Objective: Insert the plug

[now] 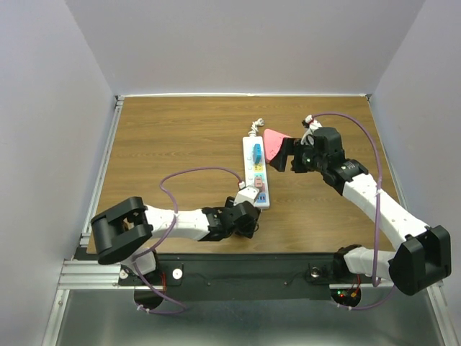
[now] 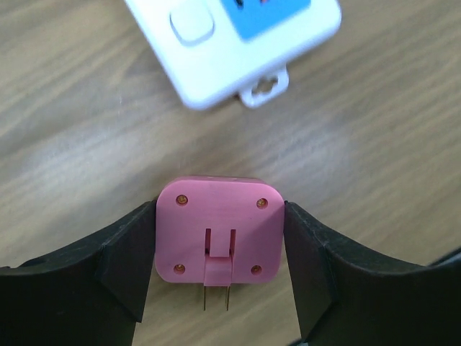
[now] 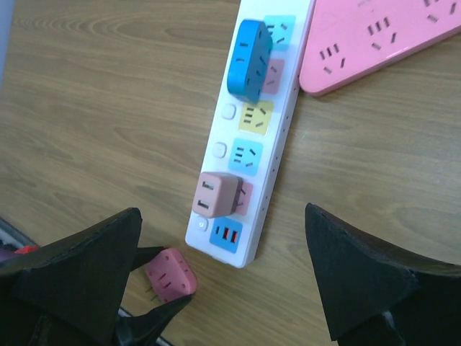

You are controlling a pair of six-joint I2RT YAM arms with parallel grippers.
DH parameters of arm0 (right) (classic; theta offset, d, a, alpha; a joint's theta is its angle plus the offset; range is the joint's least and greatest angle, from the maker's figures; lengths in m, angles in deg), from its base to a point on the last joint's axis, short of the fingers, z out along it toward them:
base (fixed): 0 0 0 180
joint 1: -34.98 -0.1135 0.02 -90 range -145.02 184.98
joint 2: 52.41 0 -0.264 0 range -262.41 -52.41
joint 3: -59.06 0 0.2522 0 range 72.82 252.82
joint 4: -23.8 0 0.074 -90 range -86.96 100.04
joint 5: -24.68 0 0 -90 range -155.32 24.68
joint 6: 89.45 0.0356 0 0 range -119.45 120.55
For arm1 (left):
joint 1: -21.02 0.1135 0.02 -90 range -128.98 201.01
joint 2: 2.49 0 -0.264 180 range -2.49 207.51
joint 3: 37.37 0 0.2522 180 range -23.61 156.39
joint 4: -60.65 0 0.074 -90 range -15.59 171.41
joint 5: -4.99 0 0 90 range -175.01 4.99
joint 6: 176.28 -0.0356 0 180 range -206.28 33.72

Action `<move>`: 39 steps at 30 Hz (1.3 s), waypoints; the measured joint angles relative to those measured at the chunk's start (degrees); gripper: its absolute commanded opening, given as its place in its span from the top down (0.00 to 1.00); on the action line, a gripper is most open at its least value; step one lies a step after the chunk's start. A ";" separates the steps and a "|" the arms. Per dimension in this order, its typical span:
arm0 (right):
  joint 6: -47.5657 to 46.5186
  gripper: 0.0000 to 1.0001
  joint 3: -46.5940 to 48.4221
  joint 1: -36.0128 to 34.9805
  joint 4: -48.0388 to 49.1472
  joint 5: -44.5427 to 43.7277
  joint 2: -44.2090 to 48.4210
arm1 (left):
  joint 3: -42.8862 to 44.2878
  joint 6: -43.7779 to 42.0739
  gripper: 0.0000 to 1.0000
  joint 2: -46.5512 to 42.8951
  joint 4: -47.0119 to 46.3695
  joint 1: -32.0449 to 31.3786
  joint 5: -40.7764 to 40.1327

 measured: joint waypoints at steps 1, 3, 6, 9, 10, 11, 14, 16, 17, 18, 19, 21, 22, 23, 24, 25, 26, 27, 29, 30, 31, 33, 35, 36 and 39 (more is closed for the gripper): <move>-0.02 0.01 0.00 0.00 -0.48 0.63 0.00 | -0.92 0.02 1.00 -1.40 0.85 -0.46 0.35; 0.02 0.02 0.15 0.00 -1.73 2.16 0.00 | -2.95 -0.13 1.00 -5.16 2.51 -1.20 0.72; 0.07 0.04 0.48 0.17 -3.72 6.80 0.00 | -5.64 -0.81 1.00 -13.92 3.78 -1.97 0.52; 0.31 0.08 0.50 0.26 -5.07 12.66 -0.07 | -6.43 -2.36 1.00 -22.58 3.23 -2.23 0.00; 0.42 0.09 0.48 0.26 -5.44 15.13 -0.17 | -6.43 -2.93 1.00 -25.16 2.64 -2.21 -0.28; 0.59 0.10 0.50 0.26 -5.64 18.05 -0.42 | -6.49 -3.76 1.00 -27.80 1.46 -2.21 -0.57; 0.96 0.10 0.50 0.24 -5.92 24.35 -1.53 | -7.21 -5.66 1.00 -31.54 -1.03 -2.23 -0.70; 1.25 0.11 0.61 0.24 -6.38 27.61 -2.03 | -7.23 -6.82 1.00 -31.87 -1.44 -2.21 -0.74; 1.40 0.11 0.92 0.24 -6.75 28.96 -2.27 | -7.23 -7.45 1.00 -31.61 -1.81 -2.21 -0.72; 1.66 0.11 1.33 0.22 -7.08 29.97 -2.40 | -7.23 -8.02 1.00 -31.19 -2.01 -2.21 -0.72; 1.77 0.12 2.08 0.20 -7.13 31.52 -2.75 | -7.23 -8.83 1.00 -30.60 -2.38 -2.21 -0.70; 1.88 0.13 2.93 -0.26 -7.08 33.00 -3.19 | -7.23 -9.97 1.00 -29.55 -3.17 -2.21 -0.70; 1.90 0.13 3.21 -0.50 -6.99 33.66 -3.45 | -7.23 -10.38 1.00 -29.09 -3.52 -2.21 -0.68; 2.05 0.13 3.30 -1.07 -6.91 34.32 -3.80 | -7.23 -10.99 1.00 -28.65 -3.76 -2.21 -0.70; 2.10 0.13 3.28 -1.53 -7.06 34.64 -4.02 | -7.23 -11.45 1.00 -28.22 -4.00 -2.21 -0.66; 2.14 0.13 3.28 -1.99 -7.15 34.86 -4.31 | -7.19 -12.04 1.00 -27.58 -4.13 -2.21 -0.66; 2.23 0.14 3.21 -2.62 -7.10 35.06 -4.68 | -7.17 -12.68 1.00 -27.12 -4.28 -2.21 -0.68; 2.25 0.14 3.08 -2.89 -7.10 35.12 -4.87 | -7.17 -13.05 1.00 -26.86 -4.39 -2.21 -0.66; 2.27 0.14 2.64 -3.78 -7.19 35.26 -5.38 | -7.13 -13.79 1.00 -26.49 -4.57 -2.21 -0.66; 2.27 0.14 2.56 -4.28 -7.19 35.23 -5.66 | -7.08 -14.19 1.00 -26.40 -4.83 -2.21 -0.61; 2.25 0.14 2.54 -4.76 -7.17 35.04 -5.97 | -7.08 -14.38 1.00 -26.40 -5.09 -2.21 -0.55; 2.25 0.14 2.49 -5.88 -7.15 34.53 -6.64 | -7.08 -14.69 1.00 -26.40 -5.66 -2.21 -0.46; 2.25 0.14 2.29 -7.13 -7.15 33.92 -7.28 | -7.08 -14.97 1.00 -26.40 -6.25 -2.23 -0.44; 2.25 0.15 2.21 -7.56 -7.15 33.68 -7.56 | -7.08 -15.13 1.00 -26.40 -6.51 -2.23 -0.44; 2.25 0.15 1.84 -9.05 -7.17 32.72 -8.94 | -7.08 -15.41 1.00 -26.43 -6.84 -2.23 -0.48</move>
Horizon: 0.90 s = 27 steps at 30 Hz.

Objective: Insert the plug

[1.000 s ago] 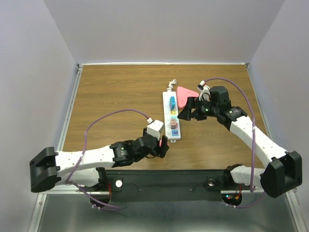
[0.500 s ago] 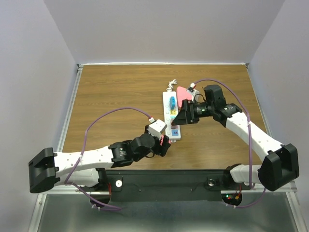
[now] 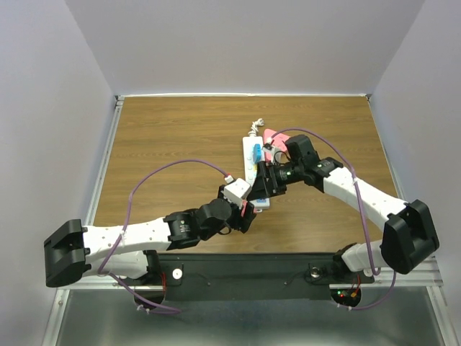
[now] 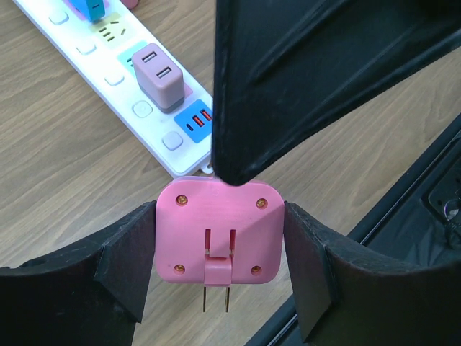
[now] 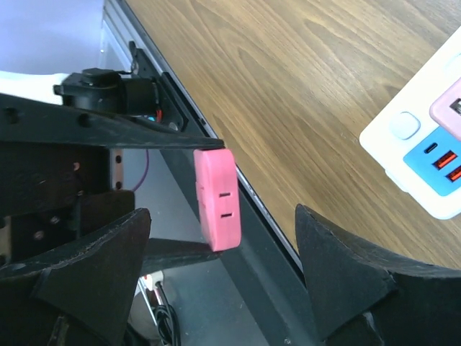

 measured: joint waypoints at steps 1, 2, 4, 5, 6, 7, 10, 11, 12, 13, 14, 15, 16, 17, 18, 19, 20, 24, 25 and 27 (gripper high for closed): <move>0.00 0.15 0.00 -0.50 0.07 -0.28 -0.46 | 0.00 -0.11 1.00 -0.02 -0.07 0.00 -0.02; 0.02 0.15 0.00 -0.76 0.11 -0.50 -0.83 | 0.00 -0.15 1.00 -0.07 -0.17 0.00 -0.07; 0.04 0.15 0.00 -1.64 0.20 -0.74 -1.44 | 0.00 -0.24 1.00 -0.28 -0.20 0.00 -0.11; 0.15 0.16 0.00 -1.95 0.33 -0.76 -1.66 | 0.00 -0.31 1.00 -0.48 -0.26 0.00 -0.20; 0.39 0.18 0.00 -2.62 0.68 -0.92 -2.03 | 0.00 -0.33 1.00 -0.61 -0.37 0.00 -0.24; 0.48 0.18 0.00 -3.34 0.96 -0.98 -2.40 | 0.00 -0.33 1.00 -0.92 -0.63 0.02 -0.31; 0.87 0.22 -0.04 -5.22 1.75 -0.98 -3.32 | 0.00 -0.37 1.00 -1.25 -1.42 0.00 -0.57; 0.96 0.24 -0.20 -5.77 2.16 -0.96 -3.56 | 0.00 -0.39 1.00 -1.25 -1.62 0.00 -0.70; 1.18 0.27 -0.44 -6.21 2.47 -0.96 -3.65 | 0.00 -0.39 1.00 -1.25 -1.66 0.00 -0.74; 1.57 0.33 -0.76 -6.64 2.84 -0.92 -3.82 | 0.00 -0.46 1.00 -1.25 -1.75 0.00 -0.68; 1.66 0.38 -0.87 -6.93 3.15 -0.92 -4.02 | 0.00 -0.55 1.00 -1.25 -1.66 -0.02 -0.70; 2.01 0.42 -0.92 -6.97 3.34 -0.92 -4.13 | 0.00 -0.57 1.00 -1.25 -1.73 -0.02 -0.68; 2.10 0.50 -0.92 -7.15 3.61 -0.92 -4.28 | 0.00 -0.57 1.00 -1.25 -1.95 -0.11 -0.70; 2.23 0.55 -0.92 -7.23 3.78 -0.92 -4.33 | 0.00 -0.55 1.00 -1.25 -2.27 -0.09 -0.70; 2.62 0.65 -0.92 -7.23 4.20 -0.92 -4.33 | 0.00 -0.55 1.00 -1.25 -2.49 -0.09 -0.70; 2.58 0.70 -0.92 -7.23 4.55 -0.92 -4.33 | 0.00 -0.55 1.00 -1.25 -2.60 -0.09 -0.74; 2.64 0.76 -0.92 -7.23 4.79 -0.83 -4.33 | 0.00 -0.55 1.00 -1.25 -2.71 -0.07 -0.76; 2.03 1.00 -0.92 -7.19 5.27 0.42 -4.48 | 0.00 -0.28 0.82 -1.25 -2.67 -0.11 -0.85; 1.68 1.00 -0.92 -7.10 5.60 0.68 -4.61 | 0.00 -0.13 0.70 -1.27 -2.64 -0.09 -0.87; 1.84 1.00 -0.92 -7.10 5.99 0.76 -4.87 | 0.00 -0.09 0.51 -1.27 -2.47 -0.09 -1.38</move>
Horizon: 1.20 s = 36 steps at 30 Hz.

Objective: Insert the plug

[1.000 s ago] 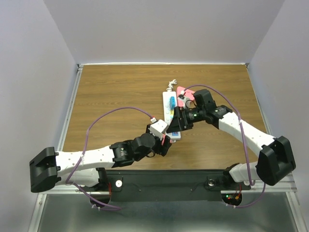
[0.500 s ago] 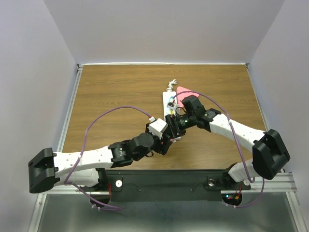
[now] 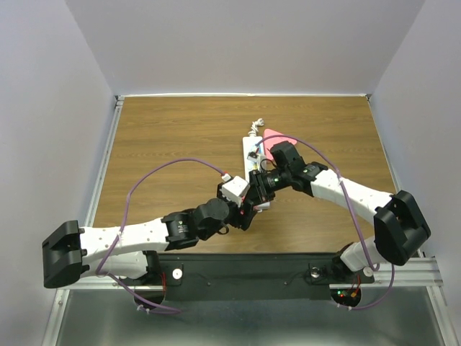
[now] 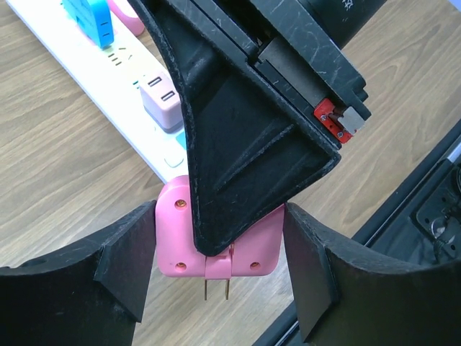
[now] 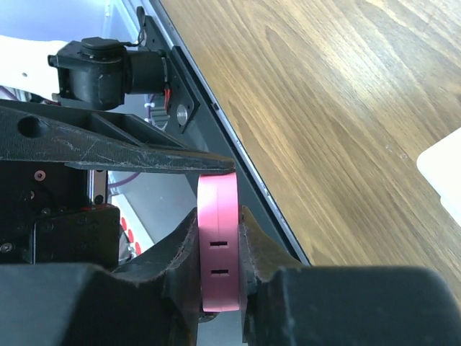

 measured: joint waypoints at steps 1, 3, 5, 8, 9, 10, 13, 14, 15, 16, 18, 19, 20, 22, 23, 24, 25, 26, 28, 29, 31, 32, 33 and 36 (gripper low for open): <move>0.15 0.99 0.00 -0.02 0.15 0.04 -0.13 | 0.00 0.00 0.42 0.00 0.13 0.00 -0.17; 0.35 0.99 0.00 -0.07 0.31 -0.11 -0.22 | 0.00 0.28 0.07 0.00 0.20 0.00 -0.50; 0.55 1.00 0.00 -0.07 0.48 -0.94 -0.22 | 0.00 1.01 0.01 -0.15 0.15 -0.02 -1.38; 0.48 1.00 0.02 0.81 0.48 -3.21 -0.22 | 0.00 1.53 0.01 -1.25 0.61 0.00 -2.75; 0.46 1.00 0.11 1.79 0.50 -3.89 -0.22 | 0.00 1.77 0.01 -2.16 1.18 0.00 -3.39; 0.33 1.00 0.24 3.32 0.48 -4.35 -0.22 | 0.00 1.97 0.01 -3.15 1.57 0.00 -4.02; 0.04 1.00 1.51 8.28 0.26 -5.44 -0.24 | 0.00 2.32 0.01 -5.75 2.38 0.07 -5.99; -0.15 1.00 2.56 10.49 0.20 -5.99 -0.24 | 0.02 2.27 0.01 -6.36 2.54 0.15 -6.45; -0.24 1.00 3.39 11.82 0.17 -6.27 -0.26 | 0.15 2.12 0.01 -6.84 2.60 0.44 -6.80; -0.44 0.99 4.44 13.53 0.22 -6.60 -0.26 | 0.44 1.86 0.01 -6.86 2.56 0.90 -6.86; -0.94 1.00 6.60 16.76 0.48 -7.06 -0.24 | 1.64 1.05 0.01 -5.62 2.40 2.14 -6.32; -1.14 0.99 7.43 18.43 0.79 -7.26 -0.24 | 2.69 0.44 0.01 -4.20 2.14 2.99 -5.77; -1.25 1.00 7.93 19.78 1.18 -7.34 -0.20 | 3.67 -0.02 0.01 -2.73 1.73 3.76 -5.11; -1.44 0.99 8.24 22.93 1.53 -7.78 0.04 | 5.75 -1.33 0.01 0.76 0.79 5.03 -3.61; -1.46 0.99 8.24 24.00 1.46 -8.04 0.17 | 7.41 -2.23 0.01 3.45 -0.20 5.55 -2.47; -1.42 1.00 8.24 26.18 1.36 -8.35 0.48 | 9.29 -3.26 0.01 6.36 -0.83 5.84 -1.07; -1.40 1.00 8.22 28.79 1.36 -8.74 0.87 | 11.21 -3.93 0.01 9.29 -1.68 6.03 0.35; -1.40 1.00 8.13 30.93 1.36 -9.18 1.40 | 13.66 -4.61 0.02 12.68 -2.34 6.10 1.95; -1.38 1.00 7.45 35.54 1.38 -10.14 3.34 | 18.18 -6.05 0.03 18.99 -4.48 6.14 5.53; -1.31 0.99 7.02 37.16 1.38 -10.38 4.33 | 19.74 -6.58 0.04 21.31 -5.20 6.14 6.93; -1.22 0.99 5.66 42.07 1.31 -12.04 7.96 | 24.61 -7.69 0.05 28.44 -6.88 6.14 11.32; -1.20 1.00 5.25 43.56 1.20 -12.70 9.31 | 26.10 -8.11 0.04 30.56 -7.19 6.14 12.74; -1.16 1.00 4.96 44.81 1.18 -13.35 10.88 | 27.63 -8.55 0.04 32.98 -7.78 6.14 14.47; -1.14 1.00 4.81 46.16 1.25 -14.58 13.62 | 30.08 -9.79 0.05 38.49 -9.03 6.32 19.08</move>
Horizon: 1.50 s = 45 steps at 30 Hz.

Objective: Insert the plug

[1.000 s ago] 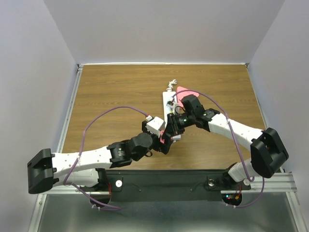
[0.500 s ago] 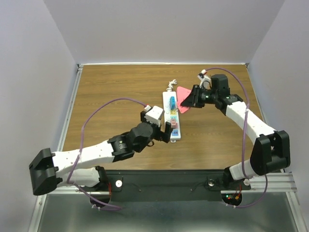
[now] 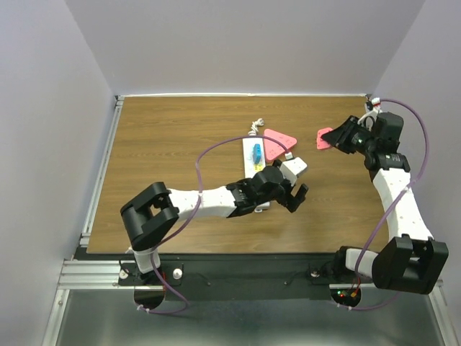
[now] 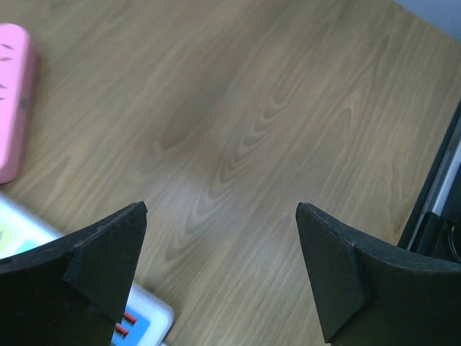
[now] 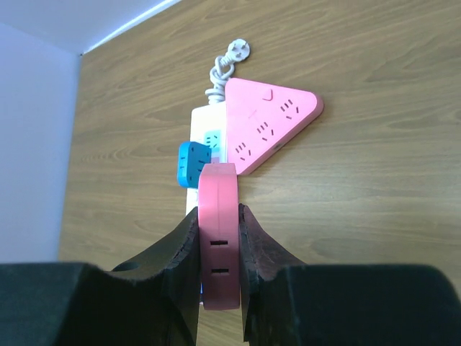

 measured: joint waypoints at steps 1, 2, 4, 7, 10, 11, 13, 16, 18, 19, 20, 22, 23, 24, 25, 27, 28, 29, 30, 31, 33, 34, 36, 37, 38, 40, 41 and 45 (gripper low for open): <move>0.00 1.00 0.00 0.28 -0.02 -0.31 0.70 | 0.17 -0.26 0.05 0.70 -0.35 0.20 1.16; 0.04 1.00 0.00 0.42 -0.07 -0.61 1.18 | 0.33 -0.37 0.05 1.84 -0.50 0.28 1.75; 0.15 1.00 0.00 0.74 -0.11 -0.98 1.79 | 0.35 -0.35 0.05 3.98 -1.44 1.29 4.59; 0.20 1.00 0.00 1.27 -0.22 -1.51 2.21 | 0.35 0.07 0.05 6.29 -2.12 3.72 7.48; 0.39 1.00 0.00 1.42 -0.68 -1.64 2.51 | 0.35 0.61 0.05 8.26 -2.47 6.21 9.44; 0.42 0.99 0.00 1.42 -0.79 -1.64 2.60 | 0.35 0.81 0.05 8.87 -2.51 6.97 9.84; 0.61 0.99 0.00 1.42 -1.20 -1.46 2.91 | 0.39 0.92 0.05 9.73 -3.54 7.78 10.64; 0.85 0.99 0.00 1.42 -1.22 -1.29 3.17 | 1.46 1.44 0.05 10.80 -3.15 7.93 11.06; 1.05 0.99 0.00 1.42 -1.25 -0.98 3.37 | 2.86 1.68 0.05 12.07 -2.34 7.96 10.93; 1.07 1.00 -0.02 1.42 -1.25 -0.79 3.45 | 3.74 1.95 0.05 12.92 -1.27 8.07 10.51; 1.11 1.00 -0.02 1.42 -1.25 -0.61 3.54 | 4.09 2.12 0.05 13.44 -0.42 8.11 10.12; 1.22 1.00 -0.04 1.42 -1.25 -0.31 3.56 | 4.15 2.51 0.05 13.81 1.49 8.44 9.35; 1.25 1.00 -0.09 1.42 -1.25 -0.13 3.56 | 4.15 2.71 0.05 13.86 2.49 8.68 8.94; 1.27 1.00 -0.09 1.42 -1.27 -0.02 3.56 | 4.15 3.02 0.05 13.94 3.69 9.09 8.48; 1.27 1.00 -0.09 1.42 -1.27 0.15 3.56 | 4.15 3.23 0.05 13.99 4.33 9.55 8.13; 1.27 1.00 -0.09 1.42 -1.27 0.48 3.56 | 3.96 3.85 0.05 14.03 5.49 10.64 7.30; 1.27 1.00 -0.09 1.42 -1.27 0.61 3.56 | 3.61 4.22 0.05 14.03 6.01 11.41 6.60; 1.27 1.00 -0.09 1.42 -1.27 0.72 3.56 | 3.28 4.42 0.05 14.03 6.16 12.24 6.05; 1.27 1.00 -0.09 1.42 -1.27 0.90 3.56 | 2.69 4.61 0.05 13.97 5.92 13.05 5.14; 1.27 1.00 -0.09 1.42 -1.27 0.98 3.56 | 2.27 4.72 0.05 13.75 5.70 13.51 4.28; 1.27 1.00 -0.09 1.42 -1.27 1.27 3.56 | 1.14 5.14 0.05 12.70 6.19 15.02 2.40; 1.27 1.00 -0.09 1.42 -1.27 1.38 3.56 | 0.46 5.31 0.05 12.04 6.51 15.82 1.55; 1.27 1.00 -0.09 1.42 -1.27 1.55 3.56 | -0.55 5.46 0.05 10.93 7.54 17.46 0.22; 1.27 1.00 -0.09 1.42 -1.27 1.57 3.56 | -0.68 5.44 0.05 10.60 8.22 18.10 -0.28; 1.25 0.99 -0.11 1.42 -1.27 1.60 3.56 | -0.68 5.20 0.05 10.45 8.70 18.71 -0.66; 1.25 1.00 -0.09 1.42 -1.29 1.62 3.56 | -0.52 4.63 0.05 10.32 9.44 19.41 -0.81; 1.25 1.00 -0.09 1.42 -1.29 1.64 3.56 | -0.13 4.33 0.05 10.32 10.03 19.58 -0.61; 1.25 1.00 -0.11 1.42 -1.29 1.84 3.56 | 5.97 3.74 0.05 10.78 14.05 19.39 1.90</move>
